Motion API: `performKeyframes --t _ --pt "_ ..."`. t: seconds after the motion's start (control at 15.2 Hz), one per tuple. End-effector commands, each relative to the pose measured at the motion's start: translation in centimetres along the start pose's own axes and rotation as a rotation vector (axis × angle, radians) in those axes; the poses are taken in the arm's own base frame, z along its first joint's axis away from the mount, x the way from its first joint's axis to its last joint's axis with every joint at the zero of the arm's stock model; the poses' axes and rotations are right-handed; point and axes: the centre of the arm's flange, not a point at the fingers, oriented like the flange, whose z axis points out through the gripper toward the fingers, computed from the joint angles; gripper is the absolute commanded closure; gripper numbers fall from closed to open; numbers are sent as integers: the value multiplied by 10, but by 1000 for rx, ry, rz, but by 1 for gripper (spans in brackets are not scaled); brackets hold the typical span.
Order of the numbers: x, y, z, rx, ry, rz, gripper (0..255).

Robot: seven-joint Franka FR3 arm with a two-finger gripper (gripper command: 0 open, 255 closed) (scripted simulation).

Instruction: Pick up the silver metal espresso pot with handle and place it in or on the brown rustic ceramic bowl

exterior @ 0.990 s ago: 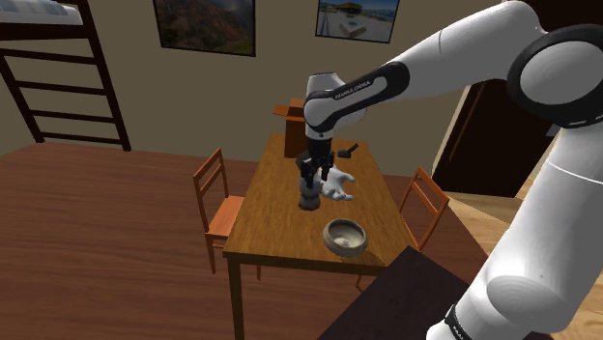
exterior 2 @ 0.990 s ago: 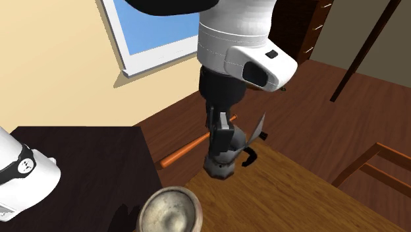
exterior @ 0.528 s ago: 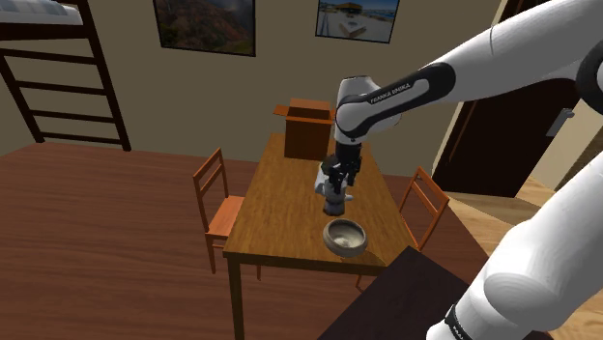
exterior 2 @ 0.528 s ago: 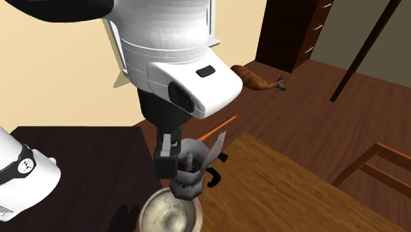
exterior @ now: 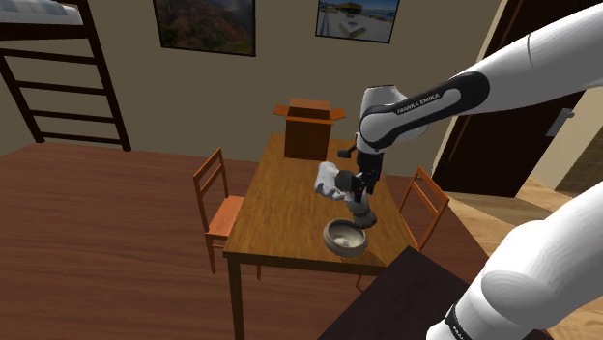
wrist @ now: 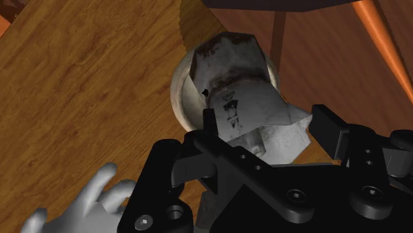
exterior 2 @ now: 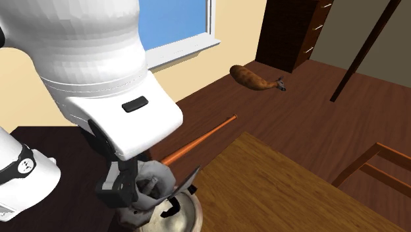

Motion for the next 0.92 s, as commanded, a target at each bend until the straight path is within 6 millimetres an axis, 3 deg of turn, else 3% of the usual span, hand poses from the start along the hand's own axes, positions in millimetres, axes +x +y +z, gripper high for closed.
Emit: performKeyframes --t 0.0,0.66,0.86 --pt "0 0 10 0 1 0 255" --pt "6 0 63 0 1 0 255" --pt "6 0 63 0 1 0 255"
